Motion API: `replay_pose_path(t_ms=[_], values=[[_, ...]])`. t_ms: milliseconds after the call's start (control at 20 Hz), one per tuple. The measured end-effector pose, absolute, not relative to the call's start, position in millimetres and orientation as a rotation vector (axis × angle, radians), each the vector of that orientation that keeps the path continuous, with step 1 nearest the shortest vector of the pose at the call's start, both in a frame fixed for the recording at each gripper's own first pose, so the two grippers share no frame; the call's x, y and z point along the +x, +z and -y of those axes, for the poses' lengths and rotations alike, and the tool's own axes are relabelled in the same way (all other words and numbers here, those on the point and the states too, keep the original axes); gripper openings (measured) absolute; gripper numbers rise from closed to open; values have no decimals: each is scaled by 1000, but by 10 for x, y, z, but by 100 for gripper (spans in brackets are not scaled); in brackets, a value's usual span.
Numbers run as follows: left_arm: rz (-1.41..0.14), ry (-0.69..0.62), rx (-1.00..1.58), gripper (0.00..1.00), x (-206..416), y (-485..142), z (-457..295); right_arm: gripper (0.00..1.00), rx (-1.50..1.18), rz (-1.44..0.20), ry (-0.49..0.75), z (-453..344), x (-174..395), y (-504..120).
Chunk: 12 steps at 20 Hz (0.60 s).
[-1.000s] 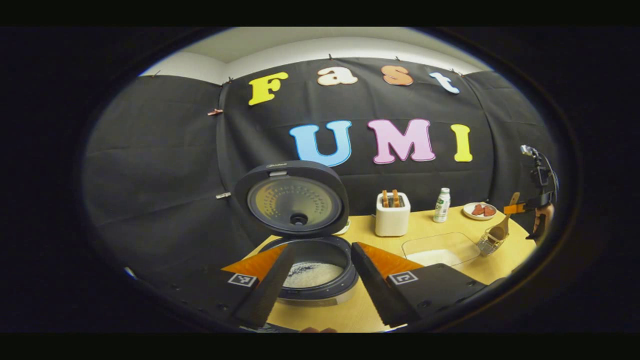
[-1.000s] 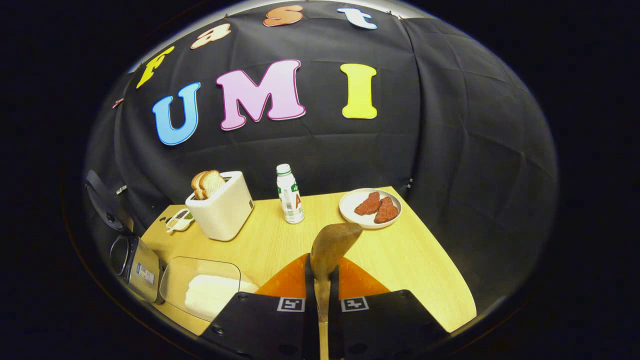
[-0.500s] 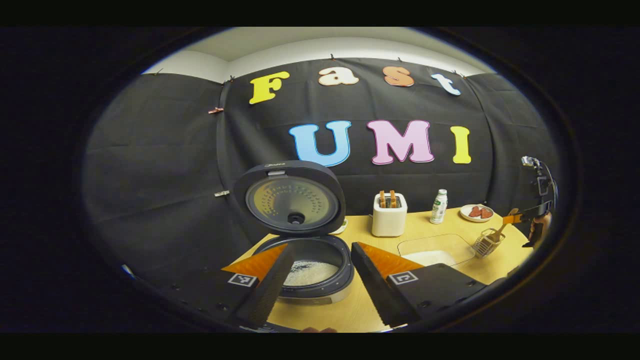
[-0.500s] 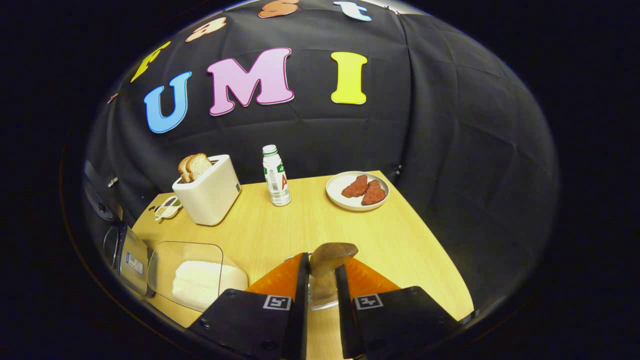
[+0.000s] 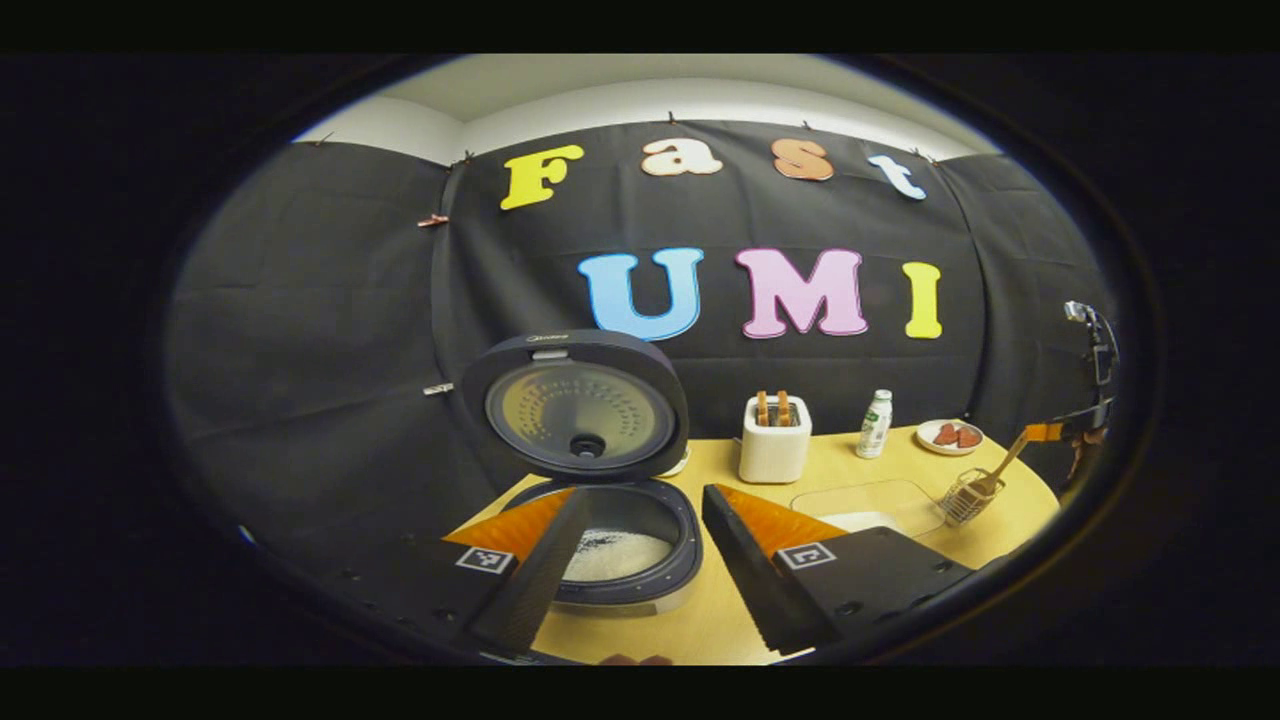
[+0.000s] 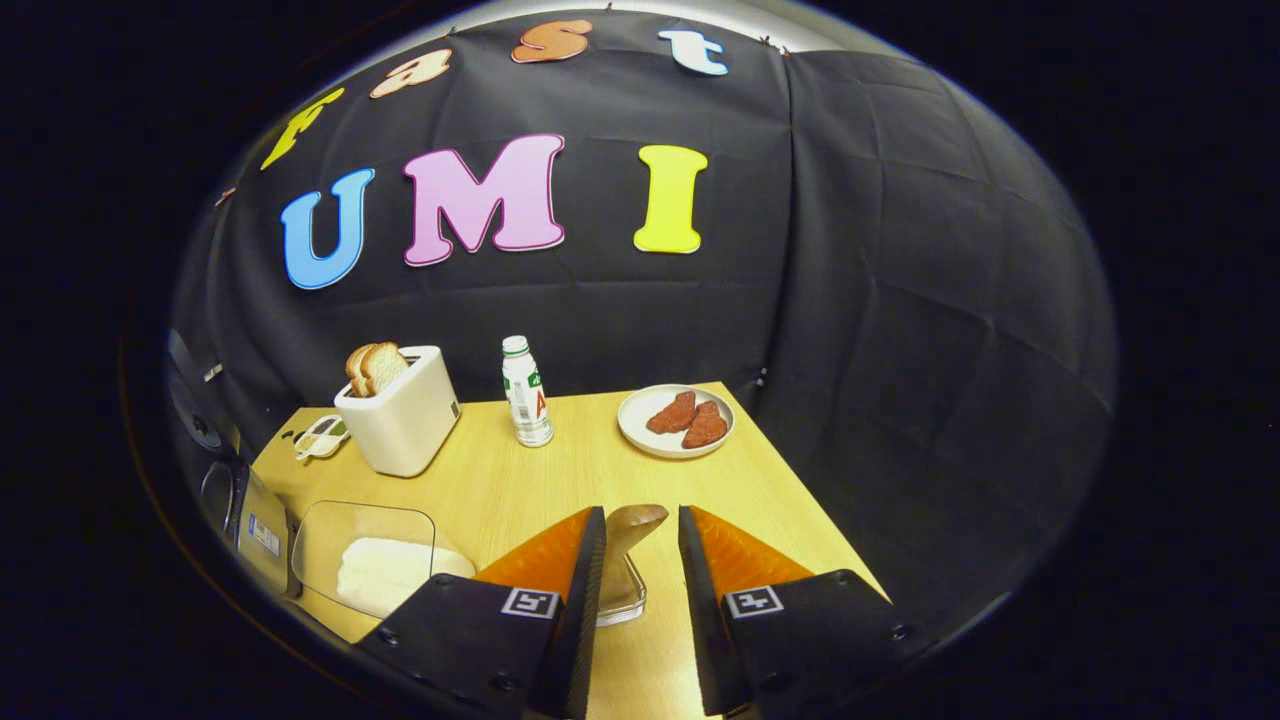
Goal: Close the left gripper, press the button to open the rice cooker; take a wooden spoon from the chopstick holder with the right hand, scoop a spoonful of rice and pour it into the rice cooker, then put the wooden spoon back into the chopstick holder.
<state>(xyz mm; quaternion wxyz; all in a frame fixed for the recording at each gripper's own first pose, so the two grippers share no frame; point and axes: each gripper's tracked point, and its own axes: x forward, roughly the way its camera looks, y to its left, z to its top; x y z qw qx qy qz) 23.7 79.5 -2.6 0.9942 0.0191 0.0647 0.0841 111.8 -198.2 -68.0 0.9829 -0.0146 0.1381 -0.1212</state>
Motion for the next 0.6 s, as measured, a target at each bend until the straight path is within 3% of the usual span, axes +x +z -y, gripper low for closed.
replay_pose_path(t_ms=[600], values=[[-3,162,33,81,911,672,-1093,46,-70,-211,-104,1272,888,-342]])
